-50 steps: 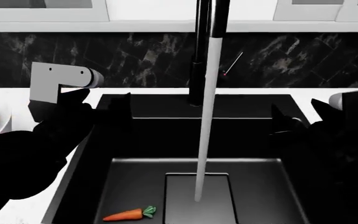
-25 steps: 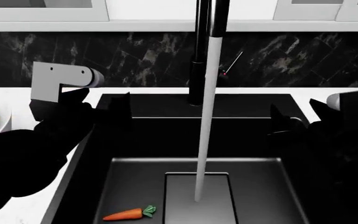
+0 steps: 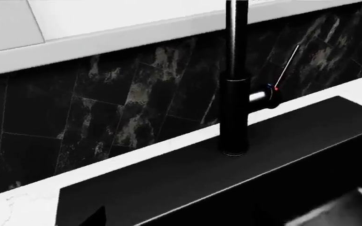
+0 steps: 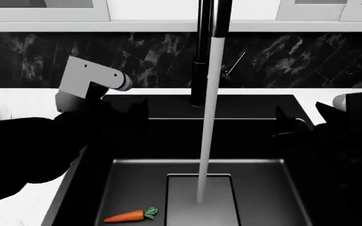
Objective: Pick the eggplants and oranges from the sink and place them in one bowl. Place the carrot in the other bowl. Then turn off the sink faucet.
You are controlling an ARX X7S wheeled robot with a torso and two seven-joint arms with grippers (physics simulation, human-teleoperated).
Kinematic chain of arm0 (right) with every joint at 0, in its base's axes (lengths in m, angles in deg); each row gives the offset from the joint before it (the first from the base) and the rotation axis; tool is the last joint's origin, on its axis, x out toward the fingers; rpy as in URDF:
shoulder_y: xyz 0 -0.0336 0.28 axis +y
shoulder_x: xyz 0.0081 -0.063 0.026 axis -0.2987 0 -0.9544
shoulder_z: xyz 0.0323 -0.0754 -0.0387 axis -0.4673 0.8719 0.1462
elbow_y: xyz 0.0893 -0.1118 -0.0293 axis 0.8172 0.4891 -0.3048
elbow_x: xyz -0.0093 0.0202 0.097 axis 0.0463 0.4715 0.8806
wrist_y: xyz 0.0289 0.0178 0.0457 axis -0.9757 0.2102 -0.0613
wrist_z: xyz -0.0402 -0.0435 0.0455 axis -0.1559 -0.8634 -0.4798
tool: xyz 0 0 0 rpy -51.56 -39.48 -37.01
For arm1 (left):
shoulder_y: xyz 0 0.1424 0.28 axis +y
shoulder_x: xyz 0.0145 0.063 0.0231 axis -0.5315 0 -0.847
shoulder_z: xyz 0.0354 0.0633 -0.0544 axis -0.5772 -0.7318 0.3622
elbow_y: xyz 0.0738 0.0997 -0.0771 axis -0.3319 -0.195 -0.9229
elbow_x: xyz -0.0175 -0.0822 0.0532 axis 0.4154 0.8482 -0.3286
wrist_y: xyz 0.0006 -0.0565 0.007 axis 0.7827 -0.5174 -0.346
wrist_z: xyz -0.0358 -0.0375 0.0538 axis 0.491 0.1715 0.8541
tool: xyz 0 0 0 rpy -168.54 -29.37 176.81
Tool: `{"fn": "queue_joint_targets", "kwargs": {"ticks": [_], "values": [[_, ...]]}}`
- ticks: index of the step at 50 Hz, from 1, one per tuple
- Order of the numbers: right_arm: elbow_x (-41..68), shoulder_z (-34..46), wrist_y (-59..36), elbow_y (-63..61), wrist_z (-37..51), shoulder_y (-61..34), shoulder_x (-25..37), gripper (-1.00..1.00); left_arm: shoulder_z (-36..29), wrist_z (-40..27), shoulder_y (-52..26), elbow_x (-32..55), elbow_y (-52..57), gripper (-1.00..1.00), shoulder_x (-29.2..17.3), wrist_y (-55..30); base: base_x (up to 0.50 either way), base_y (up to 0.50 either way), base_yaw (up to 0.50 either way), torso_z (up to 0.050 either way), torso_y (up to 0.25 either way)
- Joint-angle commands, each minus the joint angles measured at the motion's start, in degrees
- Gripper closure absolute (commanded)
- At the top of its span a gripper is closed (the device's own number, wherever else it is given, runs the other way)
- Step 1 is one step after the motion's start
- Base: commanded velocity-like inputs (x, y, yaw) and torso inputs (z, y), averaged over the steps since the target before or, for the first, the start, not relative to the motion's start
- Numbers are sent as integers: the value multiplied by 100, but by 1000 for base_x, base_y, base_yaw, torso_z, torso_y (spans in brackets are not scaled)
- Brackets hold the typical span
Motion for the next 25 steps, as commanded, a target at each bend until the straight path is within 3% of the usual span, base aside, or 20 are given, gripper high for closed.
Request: {"fn": "queue_joint_targets", "kwargs": {"ticks": [1, 5, 14, 25], "values": [[166, -165, -373, -99, 106, -56, -15, -100, -1173, 1282, -1407, -587, -773, -100, 684, -1336, 0, 0, 0, 0, 0], [196, -222, -400, -122, 115, -18, -13, -100, -1431, 1920, -1756, -314, -1012, -100, 864, -1822, 0, 0, 0, 0, 0], [210, -322, -280, -85, 86, 116, -17, -100, -2160, 2760, -2090, -881, -1528, -100, 1188, -2072, 0, 0, 0, 0, 0], [283, -356, -379, -70, 158, 42, -87, -100, -3539, 4088, -2114, -1733, -1984, -100, 1589, -2134, 0, 0, 0, 0, 0]]}}
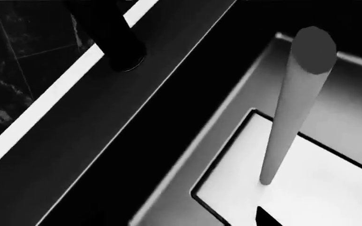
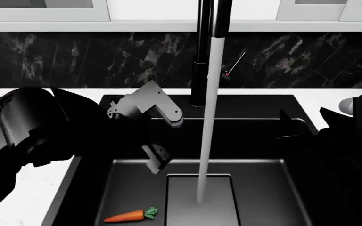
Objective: Pick the eggplants and oranges from the sink and place them in one bowl. Place the carrot in the other bowl. Then turn off the sink faucet.
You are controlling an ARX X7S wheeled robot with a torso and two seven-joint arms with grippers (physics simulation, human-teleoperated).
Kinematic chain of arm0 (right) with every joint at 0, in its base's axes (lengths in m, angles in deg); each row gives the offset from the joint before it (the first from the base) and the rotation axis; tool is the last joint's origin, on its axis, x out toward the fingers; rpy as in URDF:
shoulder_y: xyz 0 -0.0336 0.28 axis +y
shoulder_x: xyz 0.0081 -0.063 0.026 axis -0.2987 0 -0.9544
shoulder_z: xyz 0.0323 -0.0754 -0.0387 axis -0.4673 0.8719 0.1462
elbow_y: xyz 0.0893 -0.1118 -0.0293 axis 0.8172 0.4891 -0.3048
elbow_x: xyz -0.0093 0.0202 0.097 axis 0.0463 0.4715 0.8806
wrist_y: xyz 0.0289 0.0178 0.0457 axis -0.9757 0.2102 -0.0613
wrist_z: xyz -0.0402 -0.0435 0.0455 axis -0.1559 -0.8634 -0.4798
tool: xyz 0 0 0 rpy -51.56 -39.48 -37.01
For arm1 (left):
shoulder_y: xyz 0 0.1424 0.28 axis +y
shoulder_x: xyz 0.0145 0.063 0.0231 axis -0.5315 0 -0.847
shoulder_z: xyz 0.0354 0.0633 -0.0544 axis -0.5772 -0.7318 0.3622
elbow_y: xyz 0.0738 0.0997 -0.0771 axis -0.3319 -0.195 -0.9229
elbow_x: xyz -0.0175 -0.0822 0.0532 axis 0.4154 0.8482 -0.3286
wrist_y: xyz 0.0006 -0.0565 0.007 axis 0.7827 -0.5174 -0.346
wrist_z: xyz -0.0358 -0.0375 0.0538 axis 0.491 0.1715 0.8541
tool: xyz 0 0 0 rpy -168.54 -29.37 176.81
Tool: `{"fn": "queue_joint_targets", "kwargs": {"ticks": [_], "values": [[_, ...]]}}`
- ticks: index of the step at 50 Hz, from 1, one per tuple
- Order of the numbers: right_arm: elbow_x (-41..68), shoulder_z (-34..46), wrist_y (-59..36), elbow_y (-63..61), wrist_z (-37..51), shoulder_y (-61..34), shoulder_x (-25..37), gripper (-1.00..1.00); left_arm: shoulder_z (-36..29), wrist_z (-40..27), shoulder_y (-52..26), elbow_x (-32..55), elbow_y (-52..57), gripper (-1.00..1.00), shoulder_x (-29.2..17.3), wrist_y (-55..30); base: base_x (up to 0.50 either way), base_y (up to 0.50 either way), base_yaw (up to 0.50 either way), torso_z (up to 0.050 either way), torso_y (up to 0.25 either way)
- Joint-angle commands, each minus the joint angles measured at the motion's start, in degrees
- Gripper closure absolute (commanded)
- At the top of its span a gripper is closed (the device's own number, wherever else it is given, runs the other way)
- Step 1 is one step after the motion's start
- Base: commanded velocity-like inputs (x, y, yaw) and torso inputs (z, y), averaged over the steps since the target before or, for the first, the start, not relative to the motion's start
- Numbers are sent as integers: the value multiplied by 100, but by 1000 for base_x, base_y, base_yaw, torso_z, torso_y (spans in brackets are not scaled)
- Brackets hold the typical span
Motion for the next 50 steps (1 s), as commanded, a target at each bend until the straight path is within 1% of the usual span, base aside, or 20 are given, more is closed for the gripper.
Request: {"fn": "queue_joint_targets", "kwargs": {"ticks": [1, 5, 6, 8, 13, 15, 16, 17, 19, 20, 24, 26, 36, 44, 50], "values": [[76, -4, -102, 28, 53, -106, -39, -100, -1373, 1236, -147, -740, -378, -100, 426, -292, 0, 0, 0, 0, 0], [133, -66, -128, 83, 30, -149, -51, -100, -1429, 1404, -120, -761, -536, -100, 558, -214, 0, 0, 0, 0, 0], [159, -121, -188, 73, 46, -211, -41, -100, -1457, 1510, -81, -729, -726, -100, 633, -238, 0, 0, 0, 0, 0], [197, -143, -265, 20, 64, -260, -27, -100, -1666, 1627, -53, -1002, -876, -100, 691, -51, 0, 0, 0, 0, 0], [213, -173, -223, 40, 53, -177, -49, -100, -2042, 1925, 55, -1216, -1133, -100, 834, 8, 0, 0, 0, 0, 0], [199, -193, -172, 48, 54, -122, -54, -100, -2013, 1805, 172, -1171, -1079, -100, 909, 0, 0, 0, 0, 0, 0], [196, -197, -146, 72, 49, -107, -68, -100, -2017, 1821, 187, -1150, -1049, -100, 918, -3, 0, 0, 0, 0, 0], [331, -393, -267, 127, 57, -196, -205, -100, -2032, 1801, 234, -1187, -1107, -100, 950, 42, 0, 0, 0, 0, 0], [364, -385, -326, 73, 62, -267, -159, -100, -2077, 1861, 334, -1215, -1159, -100, 955, 133, 0, 0, 0, 0, 0], [389, -434, -354, 77, 64, -298, -152, -100, -2114, 1892, 426, -1320, -1416, -100, 1054, 274, 0, 0, 0, 0, 0], [383, -414, -342, 72, 79, -293, -128, -100, -2246, 1920, 672, -1386, -1596, -100, 1225, 356, 0, 0, 0, 0, 0], [378, -398, -321, 71, 76, -247, -125, -100, -2295, 1967, 713, -1419, -1637, -100, 1249, 399, 0, 0, 0, 0, 0], [331, -369, -148, 156, 24, -50, -74, -100, -2613, 2313, 892, -1803, -2587, -100, 1634, 739, 0, 0, 0, 0, 0], [337, -363, -99, 174, 25, 28, -80, -100, -2750, 2379, 1117, -1964, -3005, -100, 1788, 924, 0, 0, 0, 0, 0], [383, -359, -218, 135, 62, -8, -33, -100, -2836, 2432, 1203, -1992, -3023, -100, 1728, 936, 0, 0, 0, 0, 0]]}}
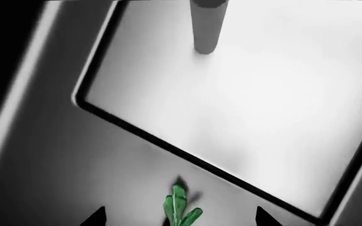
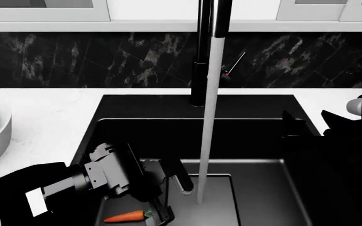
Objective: Pick the eggplants and oranges from the sink and place them in one bowl. Place the carrot in the other bowl. Then turn off the sink faucet.
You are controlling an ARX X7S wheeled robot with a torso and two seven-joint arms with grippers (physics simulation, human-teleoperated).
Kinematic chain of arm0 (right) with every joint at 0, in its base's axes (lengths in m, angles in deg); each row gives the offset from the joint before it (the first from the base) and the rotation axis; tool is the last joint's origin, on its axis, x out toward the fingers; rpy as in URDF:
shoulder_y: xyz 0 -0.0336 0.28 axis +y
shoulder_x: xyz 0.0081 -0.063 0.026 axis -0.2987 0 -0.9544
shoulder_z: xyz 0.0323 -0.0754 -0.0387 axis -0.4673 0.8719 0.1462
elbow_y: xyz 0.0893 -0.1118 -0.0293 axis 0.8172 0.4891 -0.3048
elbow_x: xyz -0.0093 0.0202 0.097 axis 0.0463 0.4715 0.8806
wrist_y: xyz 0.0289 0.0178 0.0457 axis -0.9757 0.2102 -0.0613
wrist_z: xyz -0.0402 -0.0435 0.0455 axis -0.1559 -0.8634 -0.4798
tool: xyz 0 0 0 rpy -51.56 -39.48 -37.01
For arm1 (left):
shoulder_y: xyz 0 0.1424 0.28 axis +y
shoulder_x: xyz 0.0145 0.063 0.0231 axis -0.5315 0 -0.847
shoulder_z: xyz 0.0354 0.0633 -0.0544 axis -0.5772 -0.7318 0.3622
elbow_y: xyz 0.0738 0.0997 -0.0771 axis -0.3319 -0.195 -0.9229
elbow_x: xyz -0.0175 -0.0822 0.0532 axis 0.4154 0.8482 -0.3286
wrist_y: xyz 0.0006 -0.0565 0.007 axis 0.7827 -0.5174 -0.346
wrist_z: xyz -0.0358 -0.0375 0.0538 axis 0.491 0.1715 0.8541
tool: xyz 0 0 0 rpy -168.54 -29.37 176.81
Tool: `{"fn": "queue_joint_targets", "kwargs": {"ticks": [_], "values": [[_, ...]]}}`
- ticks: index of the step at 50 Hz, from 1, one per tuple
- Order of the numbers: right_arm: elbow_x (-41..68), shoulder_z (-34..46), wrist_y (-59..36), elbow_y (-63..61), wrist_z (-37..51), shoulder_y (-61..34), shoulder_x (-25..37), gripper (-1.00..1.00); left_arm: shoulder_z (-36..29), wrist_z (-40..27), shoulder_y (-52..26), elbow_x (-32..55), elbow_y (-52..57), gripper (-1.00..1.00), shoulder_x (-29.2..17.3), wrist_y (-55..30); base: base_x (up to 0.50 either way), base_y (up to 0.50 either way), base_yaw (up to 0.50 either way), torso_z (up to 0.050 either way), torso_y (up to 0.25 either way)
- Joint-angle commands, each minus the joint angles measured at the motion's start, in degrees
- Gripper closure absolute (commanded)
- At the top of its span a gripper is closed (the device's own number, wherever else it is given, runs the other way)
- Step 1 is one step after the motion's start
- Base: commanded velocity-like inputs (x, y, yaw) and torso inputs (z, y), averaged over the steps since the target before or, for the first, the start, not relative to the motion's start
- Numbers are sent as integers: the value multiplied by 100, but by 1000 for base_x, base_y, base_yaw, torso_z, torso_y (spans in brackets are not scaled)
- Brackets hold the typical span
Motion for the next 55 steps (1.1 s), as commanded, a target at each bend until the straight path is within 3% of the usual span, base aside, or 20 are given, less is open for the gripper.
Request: {"fn": "queue_joint_targets", "kwargs": {"ticks": [1, 19, 48, 49, 55], "values": [[40, 23, -56, 3, 27, 4, 43, -100, -202, 114, 257, -153, -326, -100, 88, 146, 0, 0, 0, 0, 0], [24, 88, 110, 73, 13, 171, 48, -100, -402, 141, 407, -201, -269, -100, -235, 64, 0, 0, 0, 0, 0], [13, 218, 284, 224, 27, 265, 44, -100, -908, 867, 940, -943, -2380, -100, 446, 1104, 0, 0, 0, 0, 0], [24, 197, 258, 219, 40, 266, 48, -100, -896, 848, 939, -953, -2422, 100, 466, 1126, 0, 0, 0, 0, 0], [68, 176, 194, 175, 70, 226, 74, -100, -846, 720, 855, -903, -2167, 100, 404, 980, 0, 0, 0, 0, 0]]}}
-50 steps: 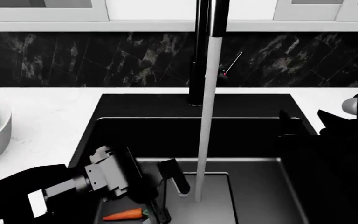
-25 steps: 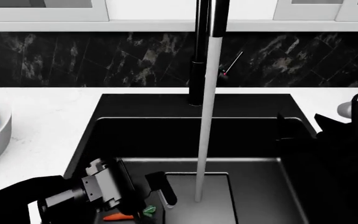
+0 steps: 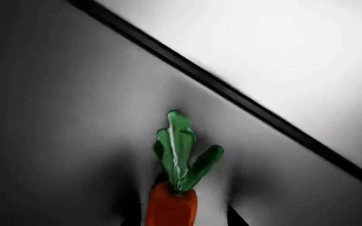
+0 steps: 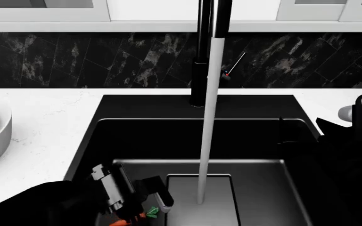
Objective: Pick the eggplants and oranges from the sink and place them in one bowl. Place the carrot in the other bowl. Then turn off the sink faucet.
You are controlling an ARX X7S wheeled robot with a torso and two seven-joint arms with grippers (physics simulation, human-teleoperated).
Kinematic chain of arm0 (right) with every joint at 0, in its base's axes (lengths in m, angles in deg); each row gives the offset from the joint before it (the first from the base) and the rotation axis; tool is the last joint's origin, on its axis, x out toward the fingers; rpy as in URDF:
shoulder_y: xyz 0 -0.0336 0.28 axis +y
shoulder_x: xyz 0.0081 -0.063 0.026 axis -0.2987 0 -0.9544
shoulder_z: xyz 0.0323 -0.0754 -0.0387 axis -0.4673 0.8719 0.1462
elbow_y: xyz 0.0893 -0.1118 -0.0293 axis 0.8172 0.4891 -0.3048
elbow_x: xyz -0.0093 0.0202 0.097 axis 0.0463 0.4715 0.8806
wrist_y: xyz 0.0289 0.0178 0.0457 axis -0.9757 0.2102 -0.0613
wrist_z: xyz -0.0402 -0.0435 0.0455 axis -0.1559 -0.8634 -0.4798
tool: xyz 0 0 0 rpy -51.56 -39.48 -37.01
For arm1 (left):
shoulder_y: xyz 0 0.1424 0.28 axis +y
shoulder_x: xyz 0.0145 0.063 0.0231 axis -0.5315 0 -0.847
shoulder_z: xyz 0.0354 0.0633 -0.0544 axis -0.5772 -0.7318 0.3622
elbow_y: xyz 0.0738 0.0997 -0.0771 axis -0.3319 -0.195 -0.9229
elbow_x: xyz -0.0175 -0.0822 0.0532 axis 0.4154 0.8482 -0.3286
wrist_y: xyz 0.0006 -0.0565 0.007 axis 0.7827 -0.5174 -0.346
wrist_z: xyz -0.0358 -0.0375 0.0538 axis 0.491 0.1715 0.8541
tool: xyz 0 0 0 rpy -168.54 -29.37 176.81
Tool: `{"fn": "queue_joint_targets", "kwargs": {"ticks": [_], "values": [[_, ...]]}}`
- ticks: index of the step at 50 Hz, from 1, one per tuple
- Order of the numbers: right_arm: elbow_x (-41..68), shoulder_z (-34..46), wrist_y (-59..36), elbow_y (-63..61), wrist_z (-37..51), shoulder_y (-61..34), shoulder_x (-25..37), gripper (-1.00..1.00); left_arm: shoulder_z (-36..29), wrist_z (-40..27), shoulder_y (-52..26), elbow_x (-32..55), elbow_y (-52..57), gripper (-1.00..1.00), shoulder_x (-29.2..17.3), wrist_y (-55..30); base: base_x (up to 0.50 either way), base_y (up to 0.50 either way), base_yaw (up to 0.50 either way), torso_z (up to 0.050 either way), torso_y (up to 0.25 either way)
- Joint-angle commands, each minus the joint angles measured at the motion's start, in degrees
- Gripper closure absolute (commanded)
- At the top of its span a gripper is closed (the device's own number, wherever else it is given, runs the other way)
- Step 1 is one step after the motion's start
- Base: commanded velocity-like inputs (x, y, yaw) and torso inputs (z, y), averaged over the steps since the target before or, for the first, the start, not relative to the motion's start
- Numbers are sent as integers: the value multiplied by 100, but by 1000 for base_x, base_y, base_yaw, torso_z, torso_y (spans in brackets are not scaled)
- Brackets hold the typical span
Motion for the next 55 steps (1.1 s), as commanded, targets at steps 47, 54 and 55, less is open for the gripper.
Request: {"fn": "queue_joint_targets", "kwargs": {"ticks": [47, 54, 55], "values": [[84, 132, 418, -431, -6, 26, 166, -100, 4910, -5714, 87, 2965, 5514, 100, -2541, 525, 0, 0, 0, 0, 0], [-32, 235, 640, -469, 24, 70, 138, -100, 5220, -6072, 499, 2945, 5799, 100, -2651, 1068, 0, 0, 0, 0, 0], [-43, 248, 628, -479, 41, 69, 149, -100, 5354, -6145, 484, 3057, 5868, 100, -2702, 1138, 0, 0, 0, 0, 0]]}}
